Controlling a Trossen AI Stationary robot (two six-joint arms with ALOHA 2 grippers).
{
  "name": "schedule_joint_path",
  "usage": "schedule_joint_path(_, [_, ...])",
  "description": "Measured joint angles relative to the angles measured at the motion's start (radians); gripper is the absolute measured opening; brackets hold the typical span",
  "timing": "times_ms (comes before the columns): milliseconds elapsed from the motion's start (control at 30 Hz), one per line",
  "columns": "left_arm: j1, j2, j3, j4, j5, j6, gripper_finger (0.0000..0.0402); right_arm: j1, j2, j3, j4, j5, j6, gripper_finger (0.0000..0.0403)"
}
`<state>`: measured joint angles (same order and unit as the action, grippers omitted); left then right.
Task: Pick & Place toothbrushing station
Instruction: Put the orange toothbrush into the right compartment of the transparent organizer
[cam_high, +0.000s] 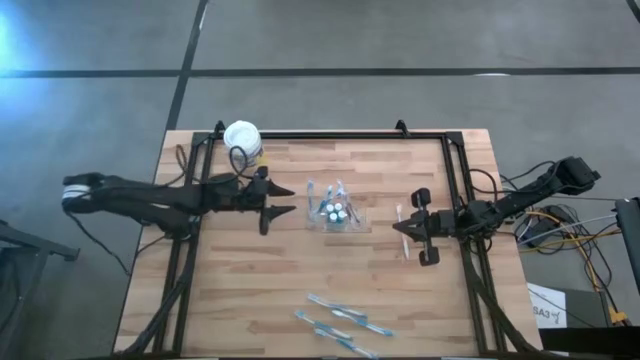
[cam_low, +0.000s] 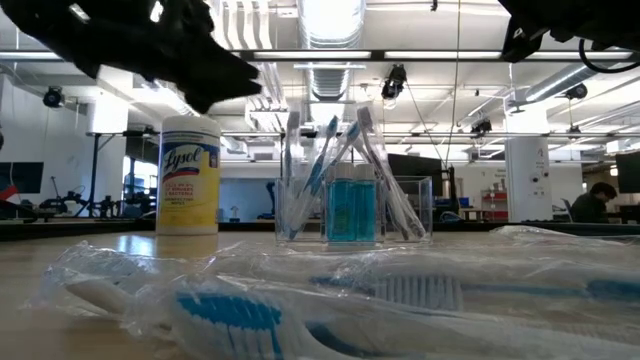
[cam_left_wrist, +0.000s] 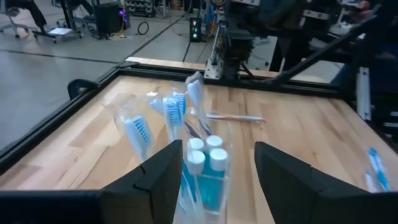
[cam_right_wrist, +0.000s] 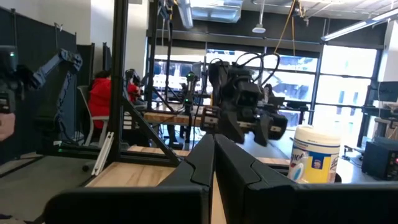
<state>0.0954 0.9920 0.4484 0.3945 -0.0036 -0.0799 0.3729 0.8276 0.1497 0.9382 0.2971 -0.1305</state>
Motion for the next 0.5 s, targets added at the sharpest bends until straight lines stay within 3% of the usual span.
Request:
schedule_joint_path(100, [-0.017, -0.093, -0.04, -0.055, 0.005, 0.001, 0.0199, 0.0, 0.0, 0.0, 0.0, 0.0, 0.0, 0.0008])
schedule_joint_path(267, [-0.042, -0.227, -0.174, -0.012, 0.01, -0.017, 0.0166, 0.0, 0.0, 0.0, -0.002, 0.0, 0.0, 0.0008])
schedule_joint_path(500, [-0.044, -0.336, -0.395, 0.171, 0.024, -0.111, 0.0037, 0.0, 0.0, 0.0, -0.008, 0.006, 0.018, 0.0008])
